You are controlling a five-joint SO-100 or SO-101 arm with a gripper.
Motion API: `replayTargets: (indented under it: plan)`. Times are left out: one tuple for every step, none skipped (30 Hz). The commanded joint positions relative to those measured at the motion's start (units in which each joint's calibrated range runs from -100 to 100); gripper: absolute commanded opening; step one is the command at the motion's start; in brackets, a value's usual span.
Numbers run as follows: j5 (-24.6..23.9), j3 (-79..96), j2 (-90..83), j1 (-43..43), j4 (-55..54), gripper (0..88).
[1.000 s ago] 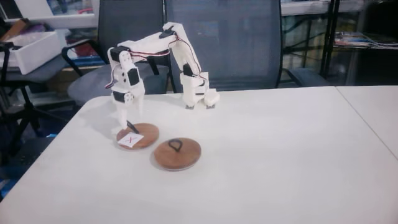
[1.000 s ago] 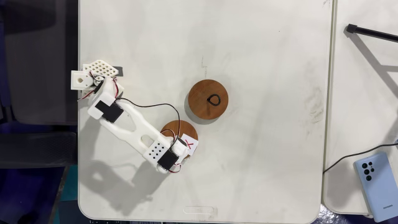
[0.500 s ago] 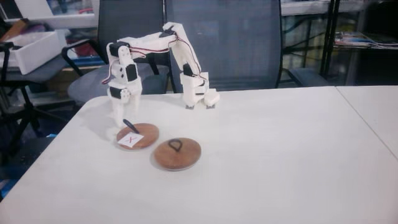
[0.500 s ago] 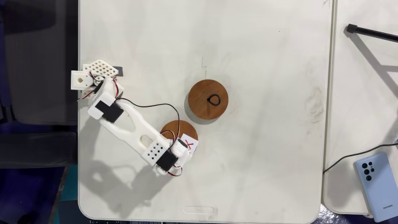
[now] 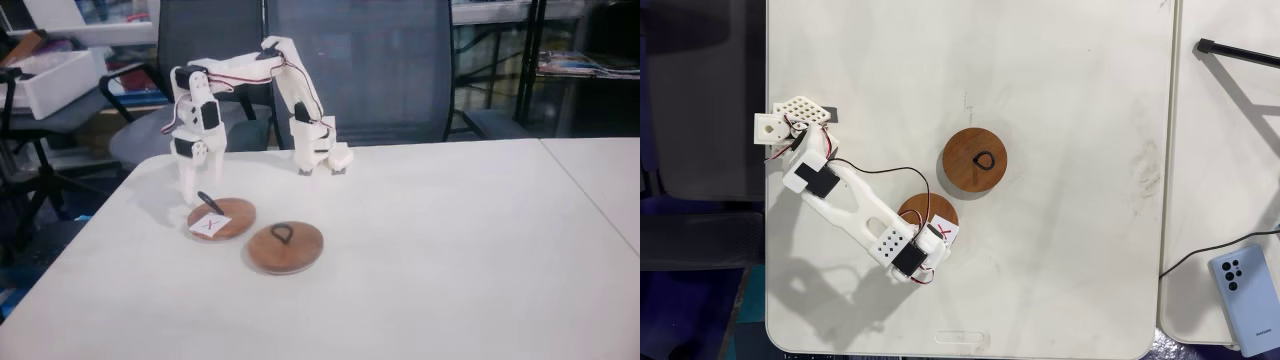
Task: Pick the lid with the red cross and place it on the side.
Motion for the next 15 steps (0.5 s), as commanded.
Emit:
replayTargets:
  plan:
    - [-0.05, -2.01, 1.68, -0.21, 0.76, 24.4]
    - [-0.05, -2.01, 1.85, -0.21, 0.76, 24.4]
    - [-0.05, -2.01, 1.93, -0.21, 0.76, 24.4]
    - [-0.05, -2.01, 1.93, -0.21, 0.76, 24.4]
    - [-0.05, -2.01, 2.02, -0.21, 0.76, 24.4]
    - [-0.05, -2.01, 2.02, -0.21, 0.76, 24.4]
    - [-0.05, -2.01, 2.02, -0.21, 0.76, 24.4]
    - [-0.05, -2.01, 2.02, -0.21, 0.76, 24.3]
    - [0.00, -2.01, 2.02, -0.21, 0.76, 24.3]
    - [0.00, -2.01, 2.02, -0.21, 0.76, 24.3]
    - [0.00, -2.01, 2.02, -0.21, 0.76, 24.1]
    - [0.00, -2.01, 2.02, -0.21, 0.76, 23.7]
    - [0.00, -2.01, 2.02, -0.21, 0.76, 22.9]
    - [0.00, -2.01, 2.02, -0.21, 0.76, 22.3]
    - [0.00, -2.01, 2.02, -0.21, 0.76, 21.3]
